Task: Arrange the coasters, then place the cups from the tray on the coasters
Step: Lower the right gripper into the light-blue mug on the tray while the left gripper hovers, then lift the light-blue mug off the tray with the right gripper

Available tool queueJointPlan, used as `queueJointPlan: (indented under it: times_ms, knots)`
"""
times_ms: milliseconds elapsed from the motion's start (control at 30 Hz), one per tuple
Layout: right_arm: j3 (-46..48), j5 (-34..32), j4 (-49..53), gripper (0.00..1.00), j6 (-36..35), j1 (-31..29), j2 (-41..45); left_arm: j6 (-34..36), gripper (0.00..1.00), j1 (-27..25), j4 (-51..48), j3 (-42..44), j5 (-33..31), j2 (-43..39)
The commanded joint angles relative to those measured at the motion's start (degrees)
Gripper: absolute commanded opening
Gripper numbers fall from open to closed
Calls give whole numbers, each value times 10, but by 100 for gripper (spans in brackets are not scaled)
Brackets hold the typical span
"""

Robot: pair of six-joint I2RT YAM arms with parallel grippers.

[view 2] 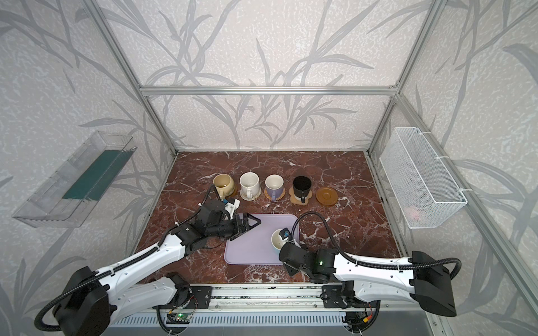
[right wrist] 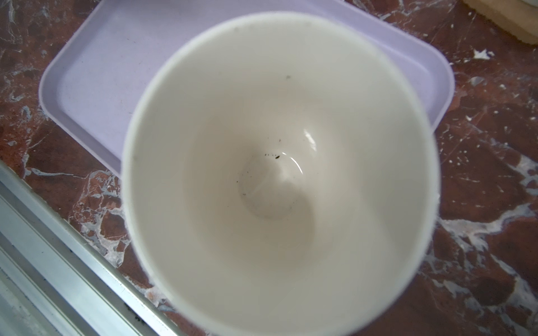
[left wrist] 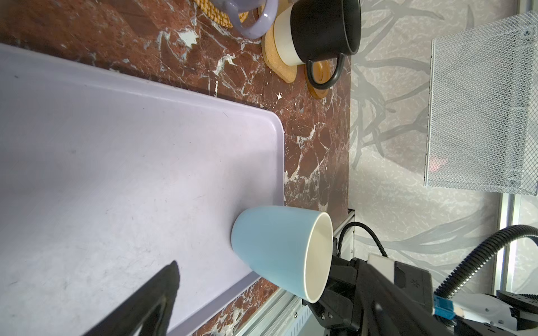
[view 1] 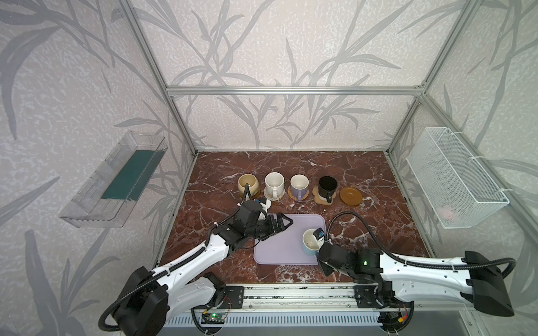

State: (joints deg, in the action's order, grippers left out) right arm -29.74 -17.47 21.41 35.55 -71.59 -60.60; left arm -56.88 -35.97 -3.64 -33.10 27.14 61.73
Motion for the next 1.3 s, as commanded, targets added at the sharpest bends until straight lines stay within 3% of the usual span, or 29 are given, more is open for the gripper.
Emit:
queueJointPlan:
  times_ms: [0,833,1267]
  knots:
    - [-21,-17,-2,5,5,-6,14,-12,98,-2,10,4,-11,-11]
    - [-105,-90,46,0,-27,0,52,-27,99,-6,-12,-53,-44,-30]
    - [-181,-25,70,0,-82,122,43,-8,99,-8,-26,-149,-34,21]
